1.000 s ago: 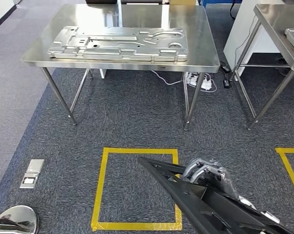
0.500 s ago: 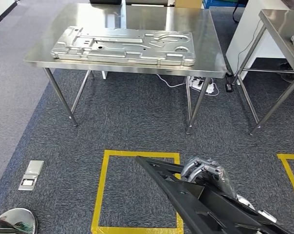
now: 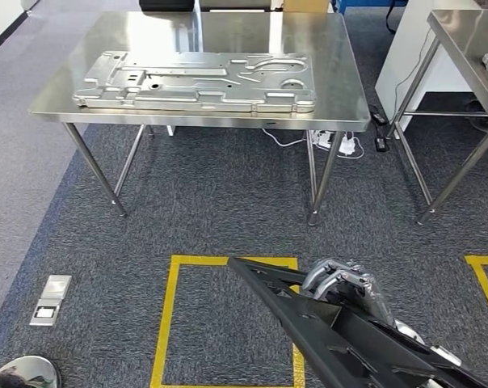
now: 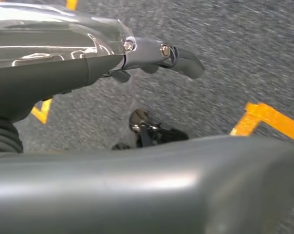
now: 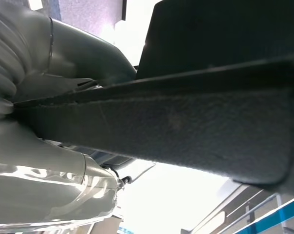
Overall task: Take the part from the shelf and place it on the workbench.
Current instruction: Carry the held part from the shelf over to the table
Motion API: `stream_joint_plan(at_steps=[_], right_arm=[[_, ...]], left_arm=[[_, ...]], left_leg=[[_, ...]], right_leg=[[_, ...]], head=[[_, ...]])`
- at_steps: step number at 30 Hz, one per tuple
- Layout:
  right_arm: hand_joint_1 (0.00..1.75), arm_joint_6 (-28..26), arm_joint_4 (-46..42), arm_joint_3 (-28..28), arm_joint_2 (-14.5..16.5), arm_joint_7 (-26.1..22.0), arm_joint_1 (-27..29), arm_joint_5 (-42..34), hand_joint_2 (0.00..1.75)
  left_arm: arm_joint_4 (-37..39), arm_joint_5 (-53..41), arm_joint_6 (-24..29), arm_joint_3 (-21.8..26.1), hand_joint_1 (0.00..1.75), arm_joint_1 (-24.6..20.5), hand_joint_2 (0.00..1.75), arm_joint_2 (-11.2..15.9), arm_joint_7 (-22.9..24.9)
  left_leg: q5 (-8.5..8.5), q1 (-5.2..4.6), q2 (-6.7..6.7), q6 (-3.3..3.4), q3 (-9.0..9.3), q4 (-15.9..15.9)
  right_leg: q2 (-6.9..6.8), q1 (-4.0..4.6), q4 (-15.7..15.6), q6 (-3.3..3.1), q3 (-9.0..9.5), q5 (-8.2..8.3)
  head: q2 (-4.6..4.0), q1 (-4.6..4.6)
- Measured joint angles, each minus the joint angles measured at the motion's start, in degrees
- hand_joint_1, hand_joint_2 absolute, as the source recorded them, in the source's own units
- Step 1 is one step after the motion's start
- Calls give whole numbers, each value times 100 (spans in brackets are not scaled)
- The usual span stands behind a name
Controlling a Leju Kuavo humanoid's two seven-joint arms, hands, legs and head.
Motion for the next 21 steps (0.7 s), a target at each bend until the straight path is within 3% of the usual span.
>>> stream_joint_plan(at_steps=[3, 6, 7, 9, 10, 11, 12, 14, 15, 17, 21], right_arm=[[175, 1, 5, 2, 0, 5, -8, -2, 175], [175, 5, -2, 6, -2, 31, -20, -8, 175], [175, 5, -2, 7, -4, 45, -24, -12, 175], [175, 8, 12, 10, -10, 64, -19, -14, 175], [175, 8, 22, 11, -13, 69, -12, -14, 175], [175, 9, 31, 14, -15, 72, -7, -13, 175], [175, 9, 36, 15, -16, 73, -6, -13, 175], [175, 9, 40, 15, -18, 74, -7, -13, 175], [175, 8, 42, 16, -19, 75, -9, -13, 175], [175, 7, 43, 16, -22, 77, -9, -15, 175], [175, 2, 27, 14, -24, 78, -10, -21, 175]], left_arm=[[-1, 2, 5, 0, 0, -4, 175, 7, -2], [0, 4, 4, 0, 0, 1, 175, 1, -4], [0, 5, 2, 0, 0, 1, 175, -2, -6], [-1, 9, -3, 0, 0, -3, 175, -4, -13], [-1, 9, -4, 0, 0, -1, 175, -5, -15], [-1, 9, -5, 0, 0, 2, 175, -8, -17], [-1, 9, -5, 0, 0, 5, 175, -11, -17], [0, 8, -5, 0, 0, 8, 175, -17, -17], [0, 8, -5, 0, 0, 2, 175, -19, -17], [-1, 8, -5, 0, 0, -9, 175, -19, -18], [0, 6, -7, 0, 0, -44, 175, -35, -18]], left_leg=[[-38, -46, 0, 83, 108, -286], [-64, 9, 5, 136, 214, -422], [-72, 27, 8, 157, 262, -455], [-126, 30, 12, 186, 336, -467], [-163, 31, 13, 188, 378, -467], [-206, 35, 12, 181, 430, -467], [-252, 41, 10, 169, 493, -467], [-354, 58, 5, 131, 638, -471], [-406, 56, 1, 99, 693, -467], [-469, 48, -1, 34, 742, -481], [-588, 42, 5, -64, 761, -412]], right_leg=[[4, -3, -27, 90, 1, -36], [-7, 4, 86, 178, -11, -136], [-8, 3, 305, 197, -114, -237], [-7, -1, 998, 226, -519, -478], [-8, -5, 1292, 240, -722, -525], [-8, -7, 1419, 253, -850, -464], [-9, -8, 1329, 265, -872, -288], [-16, -11, 712, 272, -679, 189], [-18, -1, 413, 264, -559, 333], [-12, 23, 148, 192, -439, 336], [-3, -2, 59, 38, -344, 229]], head=[[0, -2], [0, 2], [0, 4], [0, 7], [0, 6], [0, 5], [0, 5], [0, 5], [0, 5], [0, 6], [0, 4]])
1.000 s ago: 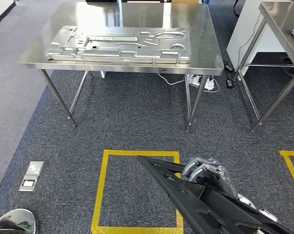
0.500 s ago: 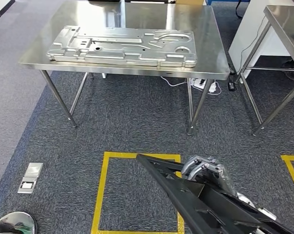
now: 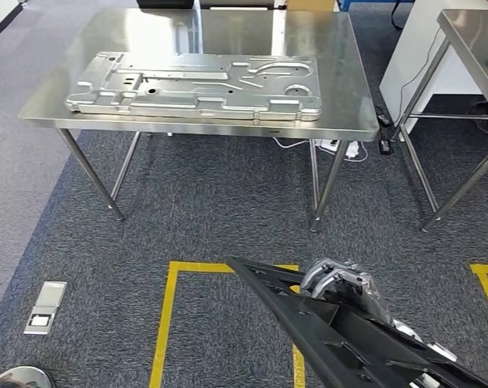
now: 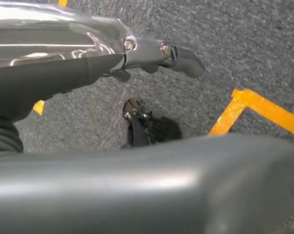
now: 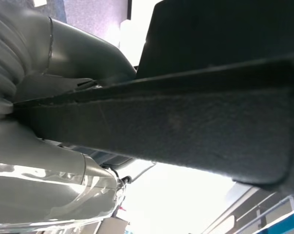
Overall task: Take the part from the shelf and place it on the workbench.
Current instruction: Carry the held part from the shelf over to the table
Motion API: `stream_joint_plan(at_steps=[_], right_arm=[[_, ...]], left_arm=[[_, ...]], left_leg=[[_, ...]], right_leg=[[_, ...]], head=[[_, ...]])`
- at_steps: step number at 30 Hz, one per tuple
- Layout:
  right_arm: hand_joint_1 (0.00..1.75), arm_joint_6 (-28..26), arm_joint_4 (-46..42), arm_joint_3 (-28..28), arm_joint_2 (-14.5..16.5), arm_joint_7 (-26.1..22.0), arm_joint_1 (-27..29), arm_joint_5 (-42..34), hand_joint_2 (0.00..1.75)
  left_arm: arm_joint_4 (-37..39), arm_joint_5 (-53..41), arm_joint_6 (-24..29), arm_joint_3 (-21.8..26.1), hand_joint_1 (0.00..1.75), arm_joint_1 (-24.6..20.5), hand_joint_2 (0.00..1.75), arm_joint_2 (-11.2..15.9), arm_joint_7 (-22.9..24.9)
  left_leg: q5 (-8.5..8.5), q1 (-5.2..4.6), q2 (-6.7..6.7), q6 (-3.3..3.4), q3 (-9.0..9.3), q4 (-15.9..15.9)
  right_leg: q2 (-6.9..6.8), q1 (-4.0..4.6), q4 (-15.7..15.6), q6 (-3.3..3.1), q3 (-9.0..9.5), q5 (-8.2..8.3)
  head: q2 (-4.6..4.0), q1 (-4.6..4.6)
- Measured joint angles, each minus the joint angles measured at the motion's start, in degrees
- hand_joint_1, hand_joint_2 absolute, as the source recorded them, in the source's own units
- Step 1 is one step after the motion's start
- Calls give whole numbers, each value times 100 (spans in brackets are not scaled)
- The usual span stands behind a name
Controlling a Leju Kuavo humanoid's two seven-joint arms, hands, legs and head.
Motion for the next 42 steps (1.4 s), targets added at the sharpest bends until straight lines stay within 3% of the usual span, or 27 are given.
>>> stream_joint_plan(at_steps=[2, 4, 5, 6, 8, 9, 10, 14, 16, 17, 19, 20, 21, 22, 24, 25, 26, 28, 30, 32, 34, 36, 37, 39, 40, 42], right_arm=[[175, -1, -5, -1, 1, 0, -4, -1, 175], [175, 0, -3, -1, 1, 0, -1, -1, 175], [175, 0, -3, -1, 0, 0, 4, -1, 175], [175, 0, -2, -1, 0, 0, 6, -1, 175], [175, 0, -2, -1, 0, 0, 5, -1, 175], [175, 0, 0, -1, 1, -1, 2, -1, 175], [175, 0, 2, -1, 1, 0, 0, -2, 175], [175, -1, -1, 0, -1, 0, 3, -4, 175], [175, -2, -4, 0, -3, -2, -13, -4, 175], [175, -3, -2, -2, -8, -2, -19, -4, 175], [175, -3, 4, -4, -19, -1, -13, -5, 175], [175, -3, 7, -4, -23, 0, -2, -5, 175], [175, -2, 9, -3, -26, 0, 5, -5, 175], [175, -2, 9, -3, -27, 0, 8, -5, 175], [175, -3, 13, -4, -30, 0, 6, -5, 175], [175, -3, 19, -4, -31, 0, 3, -5, 175], [175, -4, 23, -4, -33, 1, 7, -4, 175], [175, -4, 26, -6, -36, 3, 11, -3, 175], [175, -3, 15, -5, -35, 3, 12, -3, 175], [175, -2, 6, -3, -33, 1, 0, -5, 175], [175, -2, 5, -4, -33, 0, -2, -7, 175], [175, -2, 6, -6, -33, 0, 8, -6, 175], [175, -2, 7, -6, -33, 0, 9, -5, 175], [175, -2, 7, -6, -33, 0, 6, -5, 175], [175, -2, 9, -6, -33, 0, 4, -5, 175], [175, -2, 10, -7, -33, 3, 0, -5, 175]], left_arm=[[0, -1, -1, 0, 0, -11, 175, -5, -1], [0, 0, 2, 0, 0, 5, 175, -6, 0], [0, 0, 3, 0, 0, 21, 175, -7, 0], [0, 0, 3, 0, 0, 36, 175, -8, 1], [0, -1, 2, 0, 0, 50, 175, -9, 0], [-1, -1, 2, 0, 0, 49, 175, -8, 0], [-1, -1, 2, 0, 0, 50, 175, -7, 0], [-1, 1, 5, 0, 0, 40, 175, -8, -2], [-1, 1, 4, 0, 0, 46, 175, -11, -4], [-1, 1, 4, 0, 0, 49, 175, -12, -3], [-1, 0, 4, 0, 0, 49, 175, -12, -3], [-1, 0, 4, 0, 0, 50, 175, -12, -2], [-1, 1, 4, 0, 0, 52, 175, -13, -2], [-1, 1, 4, 0, 0, 52, 175, -14, -1], [-1, 1, 4, 0, 0, 50, 175, -19, -1], [-1, 1, 4, 0, 0, 46, 175, -20, -1], [-1, 1, 4, 0, 0, 43, 175, -20, 0], [-1, 1, 4, 0, 0, 40, 175, -20, 1], [-1, 2, 2, 0, 0, 37, 175, -24, 0], [-1, 1, -1, 0, 0, 15, 175, -28, -2], [-1, -1, 1, 0, 0, 6, 175, -28, -2], [-1, 0, 4, 0, 0, 27, 175, -27, -1], [-1, 0, 4, 0, 0, 37, 175, -27, -1], [-1, 1, 4, 0, 0, 48, 175, -27, -1], [-1, 0, 4, 0, 0, 50, 175, -26, -1], [-1, 1, 4, 0, 0, 60, 175, -23, 0]], left_leg=[[-233, 4, 0, -42, -293, 570], [-447, 8, 0, -65, -805, 1361], [-421, 7, 0, -64, -991, 1575], [-267, 5, 0, -52, -1079, 1575], [285, -12, -3, 11, -984, 1018], [505, -33, -5, 57, -900, 730], [620, -56, -6, 104, -821, 503], [474, -69, -9, 209, -622, 121], [448, -30, -13, 239, -491, 14], [426, -21, -13, 251, -432, -14], [361, -18, -12, 264, -353, -25], [320, -17, -12, 261, -309, -25], [278, -16, -11, 257, -253, -25], [230, -12, -12, 250, -186, -25], [128, -1, -12, 217, -48, -29], [88, 0, -13, 192, -11, -28], [51, 0, -12, 155, 7, -35], [22, -7, -9, 82, 42, -36], [4, -7, -7, 35, 78, 60], [-105, 1, -8, -11, -130, 501], [-372, 11, -8, -68, -588, 1199], [-476, 14, -8, -89, -937, 1537], [-343, 13, -8, -81, -984, 1430], [196, -1, -9, -24, -895, 833], [357, -23, -8, 13, -862, 575], [453, -70, -12, 89, -855, 327]], right_leg=[[-18, -19, -18, -56, 78, -62], [-22, -17, -19, -79, 152, -137], [-15, -16, -19, -80, 202, -177], [-5, -14, -19, -78, 267, -223], [9, -12, -21, -60, 429, -334], [11, -7, -29, -39, 499, -387], [16, -6, -42, -9, 548, -426], [9, -2, -61, 142, 590, -409], [0, 0, 174, 176, 504, -492], [-1, -1, 430, 182, 363, -609], [0, -2, 1095, 201, -95, -861], [-1, -2, 1320, 213, -298, -885], [-1, -2, 1369, 224, -419, -794], [-2, -2, 1200, 231, -434, -577], [-10, 4, 561, 221, -295, -59], [-19, 17, 294, 200, -241, 48], [-27, 32, 156, 163, -221, 91], [-29, 50, 90, 77, -217, 28], [-24, 19, 52, 0, -117, 34], [-27, -11, 10, -55, 0, -9], [-22, -13, 1, -83, 74, -82], [-5, -12, 1, -82, 171, -167], [2, -12, 1, -77, 240, -214], [4, -14, -5, -52, 398, -322], [4, -15, -10, -30, 461, -369], [8, -13, -15, 42, 532, -439]], head=[[0, -2], [0, -2], [0, -2], [0, -2], [0, -2], [0, -2], [0, -2], [0, -2], [0, -1], [0, 1], [0, 2], [0, 3], [0, 2], [0, 3], [-1, 2], [-1, 4], [-1, 6], [0, 8], [0, 6], [0, 2], [0, -3], [0, -4], [0, -4], [0, -4], [0, -4], [0, -5]])
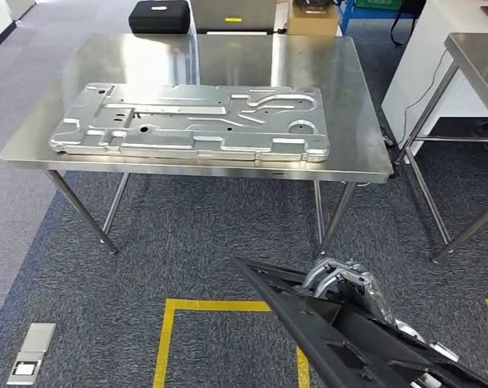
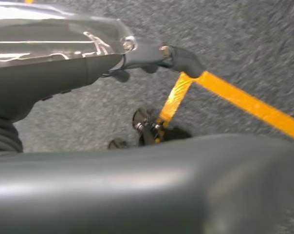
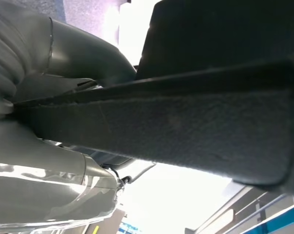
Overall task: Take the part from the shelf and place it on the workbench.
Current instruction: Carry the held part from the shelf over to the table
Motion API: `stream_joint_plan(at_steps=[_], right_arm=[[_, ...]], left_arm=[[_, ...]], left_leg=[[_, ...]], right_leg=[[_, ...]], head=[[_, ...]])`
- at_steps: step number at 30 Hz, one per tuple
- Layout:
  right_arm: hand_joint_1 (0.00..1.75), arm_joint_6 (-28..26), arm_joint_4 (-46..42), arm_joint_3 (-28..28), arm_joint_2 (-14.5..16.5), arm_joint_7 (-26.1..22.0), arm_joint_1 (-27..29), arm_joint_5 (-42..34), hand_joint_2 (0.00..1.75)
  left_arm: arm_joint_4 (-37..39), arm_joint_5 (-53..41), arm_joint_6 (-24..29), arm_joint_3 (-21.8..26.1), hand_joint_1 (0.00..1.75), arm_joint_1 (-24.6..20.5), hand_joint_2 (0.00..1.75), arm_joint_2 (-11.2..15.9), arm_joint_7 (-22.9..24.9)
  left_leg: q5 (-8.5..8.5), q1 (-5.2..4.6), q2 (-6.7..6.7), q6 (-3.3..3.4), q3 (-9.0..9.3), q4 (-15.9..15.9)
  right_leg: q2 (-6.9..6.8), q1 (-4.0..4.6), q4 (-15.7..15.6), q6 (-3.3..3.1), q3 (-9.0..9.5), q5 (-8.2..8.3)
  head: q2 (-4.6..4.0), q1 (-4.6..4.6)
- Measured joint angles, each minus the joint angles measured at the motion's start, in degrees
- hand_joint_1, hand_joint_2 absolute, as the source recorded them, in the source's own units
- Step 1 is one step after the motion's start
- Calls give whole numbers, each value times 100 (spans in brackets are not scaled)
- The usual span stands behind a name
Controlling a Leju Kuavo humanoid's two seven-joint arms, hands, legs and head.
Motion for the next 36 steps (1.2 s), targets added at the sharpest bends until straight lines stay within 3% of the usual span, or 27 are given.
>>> stream_joint_plan(at_steps=[3, 5, 8, 9, 10, 12, 13, 14, 15, 17, 20, 28, 30, 33, 34, 36], right_arm=[[175, 1, -4, 5, -1, -1, 5, 2, 175], [175, -1, -6, 7, -2, -3, -10, 1, 175], [175, -1, -2, 4, -4, -3, -5, 1, 175], [175, -1, 0, 5, -4, -3, 4, 1, 175], [175, -1, 1, 5, -4, -3, 7, 1, 175], [175, -2, 1, 4, -5, -3, 7, 1, 175], [175, -2, 6, 4, -6, -3, 8, 1, 175], [175, -2, 10, 3, -8, -2, 7, 1, 175], [175, -2, 13, 3, -9, -1, 13, 1, 175], [175, -1, 16, 2, -11, 0, 18, 1, 175], [175, 0, 16, 1, -11, -3, 7, 0, 175], [175, 0, 16, 1, -11, -3, 5, 0, 175], [175, 0, 16, 1, -11, -3, 5, 0, 175], [175, 0, 15, 2, -11, -3, 7, 1, 175], [175, 0, 15, 2, -11, -3, 2, 1, 175], [175, -1, 17, 1, -12, -3, -5, 1, 175]], left_arm=[[0, 1, 4, 0, 0, 15, 175, 3, 0], [0, 1, 2, 0, 0, -6, 175, 2, -2], [0, 1, 0, 0, 0, -21, 175, 2, -2], [0, 1, 0, 0, 0, -17, 175, 2, -1], [0, 1, -1, -1, 0, -13, 175, 2, -1], [0, 1, -1, -1, 0, -9, 175, -3, -1], [0, 1, -1, -1, 0, -11, 175, -5, -1], [0, 1, -1, 0, 0, -15, 175, -7, -1], [0, 1, -1, 0, 0, -16, 175, -8, 0], [0, 1, -1, 0, 0, -15, 175, -8, 1], [0, 1, -4, -1, 0, -22, 175, -9, 1], [0, 1, 2, -2, 0, -33, 175, 11, -1], [0, 1, 2, -2, 0, -33, 175, 11, -1], [0, 1, 2, -2, 0, -30, 175, 10, -1], [0, 1, 2, -2, 0, -30, 175, 9, -1], [0, 1, 2, -2, 0, -29, 175, 9, -1]], left_leg=[[31, 6, -4, 95, 91, -113], [15, 35, -3, 149, 202, -171], [-59, 41, 0, 190, 273, -187], [-92, 41, 0, 191, 304, -187], [-129, 41, -1, 188, 349, -187], [-214, 44, -4, 175, 470, -191], [-250, 46, -5, 163, 523, -193], [-279, 46, -6, 141, 547, -194], [-303, 46, -6, 111, 560, -206], [-335, 30, -5, 111, 588, -217], [-343, 13, -3, 170, 647, -245], [-360, -13, -3, 189, 670, -277], [-372, -26, -3, 211, 672, -302], [-327, 0, 2, 217, 753, -433], [-303, 21, 5, 217, 794, -474], [-276, 46, 10, 217, 844, -517]], right_leg=[[7, 15, 80, 121, 66, -20], [1, 16, 356, 159, -50, -178], [-2, 15, 1236, 202, -628, -580], [-2, 15, 1394, 211, -785, -577], [-2, 16, 1362, 213, -856, -444], [-1, 20, 807, 184, -750, 85], [-4, 33, 532, 161, -690, 271], [-9, 51, 310, 129, -646, 358], [-14, 69, 211, 94, -638, 374], [-20, 73, 112, 64, -627, 380], [-17, 53, 87, 74, -589, 398], [-22, 28, 80, 79, -577, 359], [-29, 23, 90, 90, -575, 378], [-30, 22, 178, 167, -580, 448], [-25, 22, 261, 190, -612, 397], [-19, 13, 691, 218, -810, 128]], head=[[0, 1], [0, 4], [0, 7], [0, 7], [0, 7], [0, 8], [0, 7], [1, 11], [1, 13], [1, 16], [0, 11], [0, 10], [0, 10], [0, 11], [0, 14], [0, 20]])
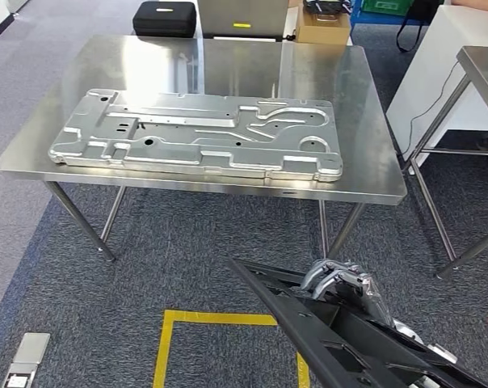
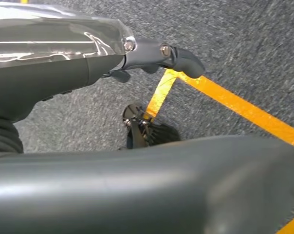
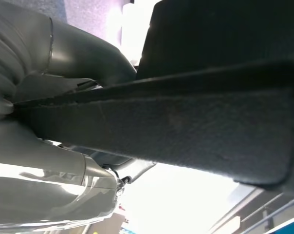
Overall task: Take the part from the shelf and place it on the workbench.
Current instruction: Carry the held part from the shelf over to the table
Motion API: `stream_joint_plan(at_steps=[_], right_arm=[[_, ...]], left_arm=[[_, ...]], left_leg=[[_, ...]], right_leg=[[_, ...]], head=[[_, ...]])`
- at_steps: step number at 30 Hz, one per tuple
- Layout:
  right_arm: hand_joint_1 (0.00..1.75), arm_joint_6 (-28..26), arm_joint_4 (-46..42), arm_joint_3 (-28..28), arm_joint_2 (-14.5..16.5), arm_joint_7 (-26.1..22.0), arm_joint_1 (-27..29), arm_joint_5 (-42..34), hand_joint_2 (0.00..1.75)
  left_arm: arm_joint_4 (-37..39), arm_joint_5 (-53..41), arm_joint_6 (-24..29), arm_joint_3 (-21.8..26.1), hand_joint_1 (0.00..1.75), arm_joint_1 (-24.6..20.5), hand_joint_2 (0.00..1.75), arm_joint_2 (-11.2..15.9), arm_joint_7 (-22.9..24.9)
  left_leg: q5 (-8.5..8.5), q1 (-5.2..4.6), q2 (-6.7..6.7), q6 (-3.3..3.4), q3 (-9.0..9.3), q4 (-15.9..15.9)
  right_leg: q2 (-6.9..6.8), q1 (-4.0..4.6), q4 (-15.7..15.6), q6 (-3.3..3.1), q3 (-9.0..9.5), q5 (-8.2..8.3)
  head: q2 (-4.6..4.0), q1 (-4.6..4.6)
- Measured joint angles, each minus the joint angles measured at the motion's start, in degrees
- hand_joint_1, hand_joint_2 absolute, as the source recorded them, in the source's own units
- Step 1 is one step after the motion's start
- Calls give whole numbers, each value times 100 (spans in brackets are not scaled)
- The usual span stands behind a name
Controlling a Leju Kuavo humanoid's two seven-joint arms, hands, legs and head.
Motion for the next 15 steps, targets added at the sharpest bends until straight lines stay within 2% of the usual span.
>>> stream_joint_plan(at_steps=[2, 3, 4, 6, 7, 8, 11, 13, 15], right_arm=[[175, -1, 4, -1, -1, 1, 8, 0, 175], [175, -1, 8, -1, -1, 1, 14, 0, 175], [175, -1, 10, -1, -1, 1, 15, 0, 175], [175, -1, 14, -1, -1, 1, 13, 0, 175], [175, -1, 18, -1, -1, 1, 11, 1, 175], [175, -1, 23, 0, -2, 2, 8, 1, 175], [175, 2, 30, 1, -3, 4, 22, 1, 175], [175, 2, 23, 2, -2, 2, 18, -1, 175], [175, 2, 16, 1, -1, 1, 6, -2, 175]], left_arm=[[0, 0, -1, 1, 0, 5, 175, 0, 1], [0, 0, -1, 1, 0, 8, 175, -1, 1], [0, 0, -2, 1, 0, 10, 175, -2, 2], [0, 0, -2, 1, 0, 13, 175, -5, 2], [0, 0, -2, 2, 0, 8, 175, -5, 1], [0, 0, -2, 1, 0, 4, 175, -5, 1], [0, -1, -2, 0, 0, 3, 175, -4, 2], [0, -1, -3, 0, 0, -7, 175, -6, 1], [0, -1, -3, 0, 0, -30, 175, -7, 0]], left_leg=[[-3, 4, 3, -2, 11, 1], [-10, 9, 2, -10, 20, 2], [-23, 20, 0, -27, 38, 4], [-75, 53, -7, -85, 101, 5], [-102, 65, -10, -120, 126, 13], [-130, 65, -11, -155, 126, 25], [-181, 38, -8, -241, 120, 59], [-250, 41, -6, -282, 103, 186], [-492, 49, -5, -334, -162, 691]], right_leg=[[-1, -13, 566, 34, -301, -251], [-2, -18, 684, 52, -383, -251], [-3, -24, 599, 71, -369, -136], [-1, -36, -31, 105, -111, 275], [-1, -28, -336, 106, 7, 378], [-4, -17, -529, 61, 79, 414], [-13, -2, -595, -150, 94, 350], [-17, -24, -615, -214, 154, 340], [-30, -34, -633, -261, 209, 310]], head=[[0, 2], [0, 2], [0, 2], [0, 2], [0, 2], [0, 5], [0, 8], [0, 6], [0, 3]])
